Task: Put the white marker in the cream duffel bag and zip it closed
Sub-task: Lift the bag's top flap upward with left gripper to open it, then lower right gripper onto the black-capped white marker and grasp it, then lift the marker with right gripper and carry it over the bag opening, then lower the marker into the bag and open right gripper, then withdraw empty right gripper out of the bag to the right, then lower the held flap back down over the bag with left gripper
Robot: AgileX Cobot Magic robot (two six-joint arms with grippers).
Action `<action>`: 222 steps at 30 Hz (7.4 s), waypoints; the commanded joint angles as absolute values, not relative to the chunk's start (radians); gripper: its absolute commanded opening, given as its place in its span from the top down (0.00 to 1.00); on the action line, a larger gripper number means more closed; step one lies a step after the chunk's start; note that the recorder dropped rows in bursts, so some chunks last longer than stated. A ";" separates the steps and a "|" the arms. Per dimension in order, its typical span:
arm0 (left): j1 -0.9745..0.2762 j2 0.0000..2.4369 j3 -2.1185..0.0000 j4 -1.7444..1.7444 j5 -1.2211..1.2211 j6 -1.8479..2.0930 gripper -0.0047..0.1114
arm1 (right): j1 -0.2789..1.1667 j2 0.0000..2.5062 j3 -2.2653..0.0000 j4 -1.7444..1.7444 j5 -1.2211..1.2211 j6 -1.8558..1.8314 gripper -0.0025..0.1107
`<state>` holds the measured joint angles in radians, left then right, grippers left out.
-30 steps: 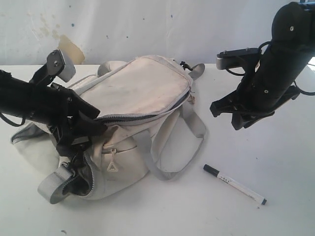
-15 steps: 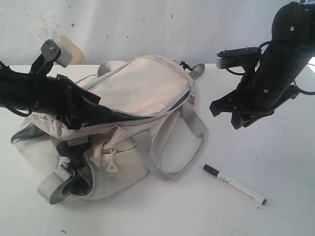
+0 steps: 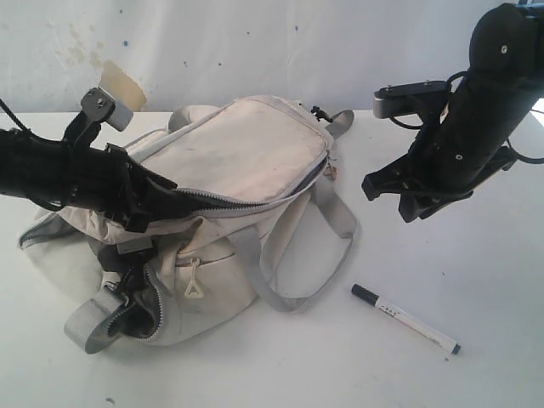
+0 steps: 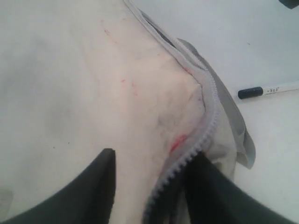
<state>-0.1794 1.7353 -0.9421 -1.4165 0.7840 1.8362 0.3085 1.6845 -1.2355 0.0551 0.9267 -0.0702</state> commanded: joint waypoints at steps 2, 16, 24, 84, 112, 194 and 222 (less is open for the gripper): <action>-0.182 1.734 -0.941 -1.510 0.769 1.835 0.88 | 0.307 1.676 -1.230 0.053 0.919 -0.078 0.83; -0.162 1.734 -1.115 -1.471 0.789 1.807 0.96 | 0.307 1.680 -1.230 0.050 0.948 -0.096 0.83; -0.061 1.734 -1.213 -1.568 0.843 1.725 0.96 | 0.307 1.704 -1.187 0.046 0.966 -0.161 0.65; -0.046 1.734 -1.213 -1.608 0.866 1.723 0.96 | 0.412 1.963 -1.116 0.000 0.875 -0.232 0.98; -0.046 1.734 -1.213 -1.608 0.866 1.723 0.96 | 0.412 1.887 -1.281 0.000 1.031 -0.232 0.98; -0.046 1.734 -1.213 -1.501 0.866 1.723 0.96 | 0.287 1.885 -1.296 1.169 1.012 -0.494 0.61; -0.048 1.734 -1.213 -1.374 1.118 1.835 0.89 | 0.126 1.860 -1.278 0.467 1.041 -0.350 0.94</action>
